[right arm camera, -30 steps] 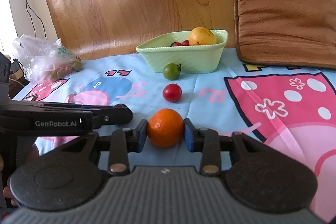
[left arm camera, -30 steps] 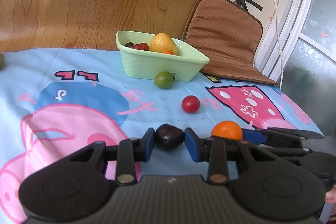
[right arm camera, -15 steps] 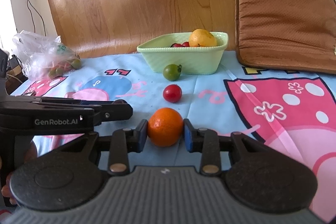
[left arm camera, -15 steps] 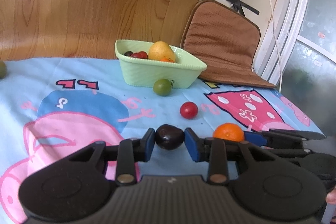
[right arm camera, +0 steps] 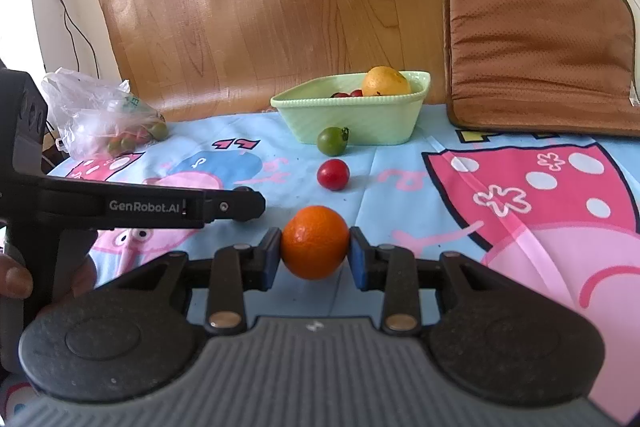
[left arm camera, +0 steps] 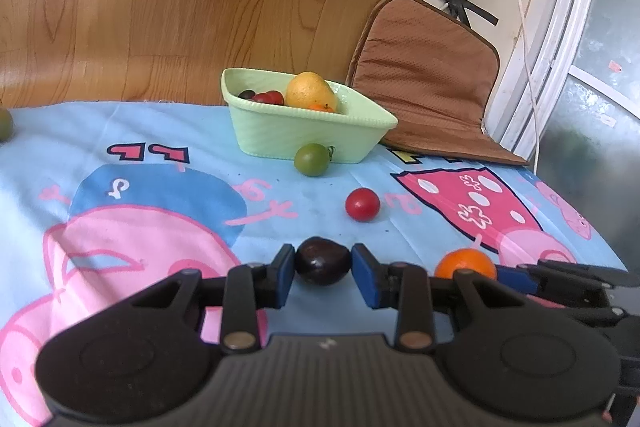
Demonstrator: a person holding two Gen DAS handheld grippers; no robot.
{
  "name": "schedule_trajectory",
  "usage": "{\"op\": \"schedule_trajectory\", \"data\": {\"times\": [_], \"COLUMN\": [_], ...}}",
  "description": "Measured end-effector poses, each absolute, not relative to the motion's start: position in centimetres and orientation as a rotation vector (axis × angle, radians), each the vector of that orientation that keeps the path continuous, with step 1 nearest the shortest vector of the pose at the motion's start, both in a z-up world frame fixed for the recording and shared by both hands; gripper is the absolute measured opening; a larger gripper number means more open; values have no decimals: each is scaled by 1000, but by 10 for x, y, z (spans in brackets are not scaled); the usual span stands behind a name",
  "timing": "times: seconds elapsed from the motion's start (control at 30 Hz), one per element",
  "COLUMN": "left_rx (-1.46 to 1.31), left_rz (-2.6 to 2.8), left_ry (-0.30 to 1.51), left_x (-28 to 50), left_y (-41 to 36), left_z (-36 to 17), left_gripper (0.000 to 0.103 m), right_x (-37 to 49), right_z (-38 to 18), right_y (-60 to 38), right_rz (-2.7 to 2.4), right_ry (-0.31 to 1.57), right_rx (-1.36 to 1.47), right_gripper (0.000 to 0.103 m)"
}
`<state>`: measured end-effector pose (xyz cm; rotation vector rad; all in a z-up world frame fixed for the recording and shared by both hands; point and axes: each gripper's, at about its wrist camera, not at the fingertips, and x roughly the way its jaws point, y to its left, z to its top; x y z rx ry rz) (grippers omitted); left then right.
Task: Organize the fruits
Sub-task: 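Carry the dark purple tomato and orange over the green bowl with both grippers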
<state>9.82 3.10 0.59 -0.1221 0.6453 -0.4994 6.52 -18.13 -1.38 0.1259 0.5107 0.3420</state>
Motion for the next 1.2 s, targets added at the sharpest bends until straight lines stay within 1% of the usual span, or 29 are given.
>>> {"op": "schedule_trajectory", "data": {"times": [0.53,0.8,1.0,1.2], "left_rx": [-170,-278,-312,-281], "left_rz": [-531,-522,-499,-498], "left_ry": [629,589,579,576], "left_x": [98,102,111,132], "left_y": [38,53,58,47], "left_z": [8,11,18,44], "left_gripper": [31,31,32,32], "right_x": [72,99,127,155], "right_z": [-10,15,23,40], "right_y": [-182,-197,-206,-208], "right_rz": [338,287,277,291], "right_ry": [525,439,425,390], "right_rx": [128,120,137,98], "right_gripper": [38,38,38,38]}}
